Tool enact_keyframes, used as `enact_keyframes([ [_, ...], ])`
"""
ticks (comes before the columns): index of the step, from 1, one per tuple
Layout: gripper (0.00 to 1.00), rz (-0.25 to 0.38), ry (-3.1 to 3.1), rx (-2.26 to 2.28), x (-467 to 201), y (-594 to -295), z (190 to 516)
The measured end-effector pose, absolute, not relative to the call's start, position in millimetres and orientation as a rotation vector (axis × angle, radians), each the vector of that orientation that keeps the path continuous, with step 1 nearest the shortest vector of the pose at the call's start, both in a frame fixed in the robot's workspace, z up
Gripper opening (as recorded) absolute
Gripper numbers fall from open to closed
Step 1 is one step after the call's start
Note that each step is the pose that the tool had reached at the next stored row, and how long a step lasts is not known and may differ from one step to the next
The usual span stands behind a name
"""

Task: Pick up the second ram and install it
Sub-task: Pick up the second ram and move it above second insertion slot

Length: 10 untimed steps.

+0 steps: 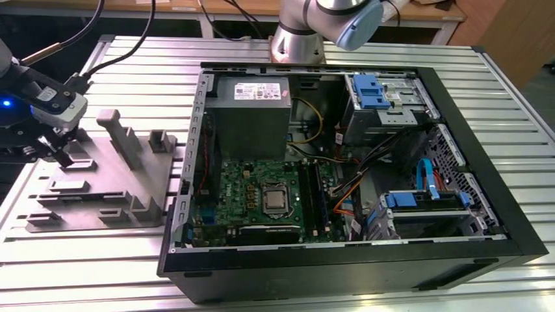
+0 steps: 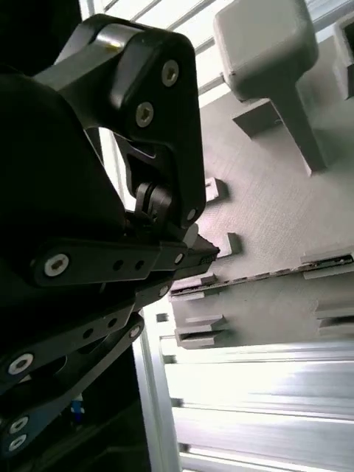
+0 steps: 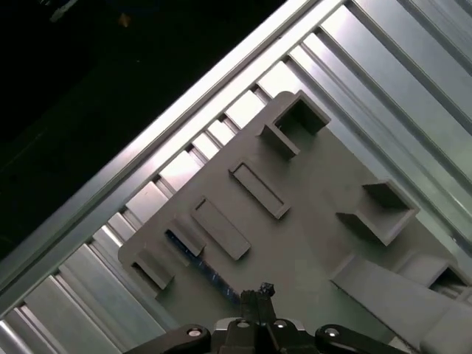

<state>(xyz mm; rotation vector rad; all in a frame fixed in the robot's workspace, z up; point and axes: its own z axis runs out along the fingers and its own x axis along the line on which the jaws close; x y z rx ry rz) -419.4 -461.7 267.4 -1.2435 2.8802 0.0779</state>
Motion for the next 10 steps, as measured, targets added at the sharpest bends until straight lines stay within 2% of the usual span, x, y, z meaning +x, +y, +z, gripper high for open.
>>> enact_keyframes([
  [10,0.1,0.078,2.758,-1.504,-419.4,-461.7,263.3],
])
